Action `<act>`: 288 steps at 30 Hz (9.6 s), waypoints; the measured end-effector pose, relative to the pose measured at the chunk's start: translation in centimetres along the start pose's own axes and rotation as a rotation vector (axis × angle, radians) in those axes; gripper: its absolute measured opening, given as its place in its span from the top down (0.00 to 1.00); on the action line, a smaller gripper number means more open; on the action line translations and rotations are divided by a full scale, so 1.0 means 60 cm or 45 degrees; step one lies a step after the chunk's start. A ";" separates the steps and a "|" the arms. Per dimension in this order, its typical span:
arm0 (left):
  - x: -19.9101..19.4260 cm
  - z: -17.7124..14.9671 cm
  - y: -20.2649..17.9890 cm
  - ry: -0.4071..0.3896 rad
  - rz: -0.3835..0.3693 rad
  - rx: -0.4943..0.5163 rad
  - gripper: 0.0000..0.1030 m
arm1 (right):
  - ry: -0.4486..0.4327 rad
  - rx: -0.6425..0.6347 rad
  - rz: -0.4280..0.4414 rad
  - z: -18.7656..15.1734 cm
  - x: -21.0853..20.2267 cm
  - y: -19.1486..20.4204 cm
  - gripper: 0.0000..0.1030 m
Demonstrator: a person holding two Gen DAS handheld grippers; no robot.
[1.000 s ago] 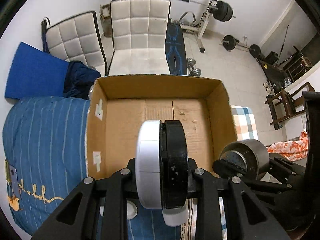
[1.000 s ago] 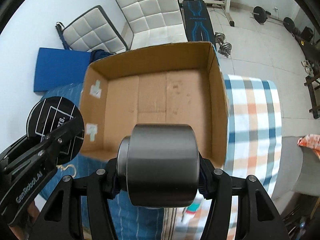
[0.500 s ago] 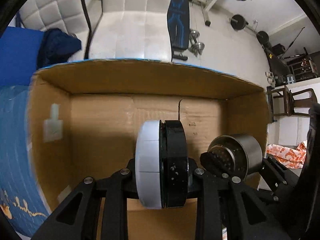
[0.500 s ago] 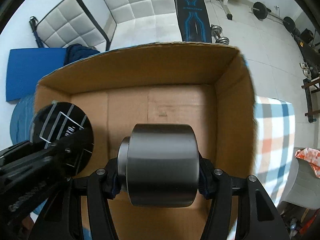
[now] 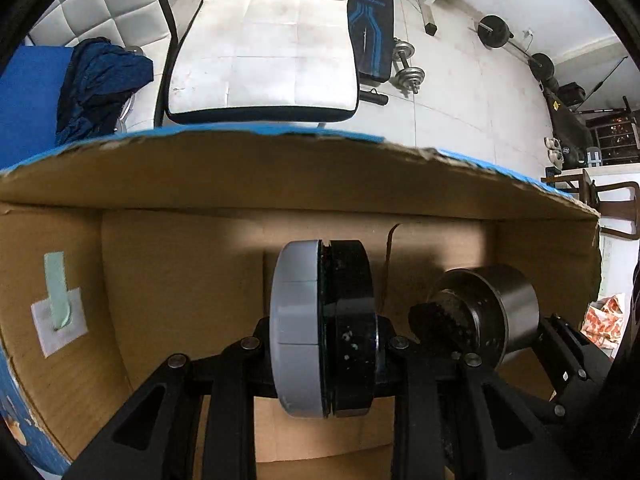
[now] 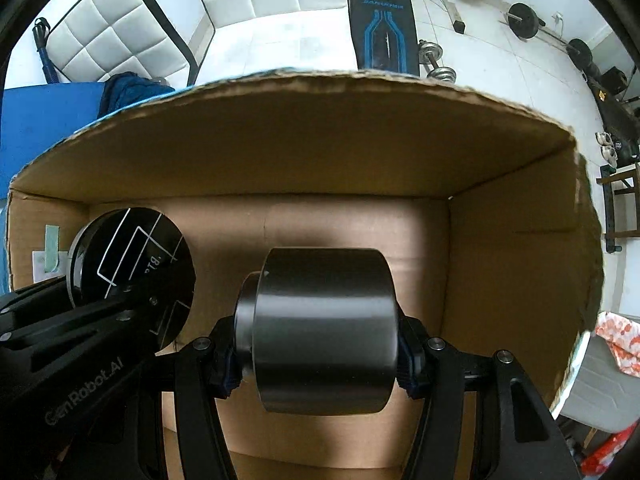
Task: Organize rigid objects
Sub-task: 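Carry the jar and canister into the cardboard box and open both tools, then lift both tools out of the box back over the bed, then grasp the white tape roll with the right tool while the left tool grasps the metal tin lid, then carry the tape roll and tin lid into the cardboard box, then open both tools to release the items and lift out of the box, then grasp the teal-and-white tube with the right tool while the left tool grasps the white cap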
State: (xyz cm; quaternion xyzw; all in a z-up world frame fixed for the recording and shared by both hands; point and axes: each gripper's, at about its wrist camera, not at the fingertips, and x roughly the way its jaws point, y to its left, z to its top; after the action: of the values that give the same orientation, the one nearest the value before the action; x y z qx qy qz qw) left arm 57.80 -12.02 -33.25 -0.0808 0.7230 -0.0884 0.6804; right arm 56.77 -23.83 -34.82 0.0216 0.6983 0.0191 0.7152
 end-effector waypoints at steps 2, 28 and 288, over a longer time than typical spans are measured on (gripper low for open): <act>0.007 0.004 -0.002 0.020 0.006 -0.005 0.75 | 0.008 -0.011 0.005 0.000 0.002 0.003 0.40; -0.088 -0.035 0.005 -0.119 0.010 -0.094 0.08 | -0.006 -0.004 -0.033 -0.016 -0.072 -0.004 0.13; 0.047 -0.508 0.241 0.031 0.282 -0.181 0.01 | 0.269 0.308 0.017 -0.550 0.023 -0.090 0.13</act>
State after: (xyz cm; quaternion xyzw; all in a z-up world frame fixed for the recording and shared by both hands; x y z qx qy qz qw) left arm 27.28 1.92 -37.67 -0.0475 0.7401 0.0380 0.6698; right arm 23.76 -28.99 -37.32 0.1099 0.7666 -0.0583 0.6299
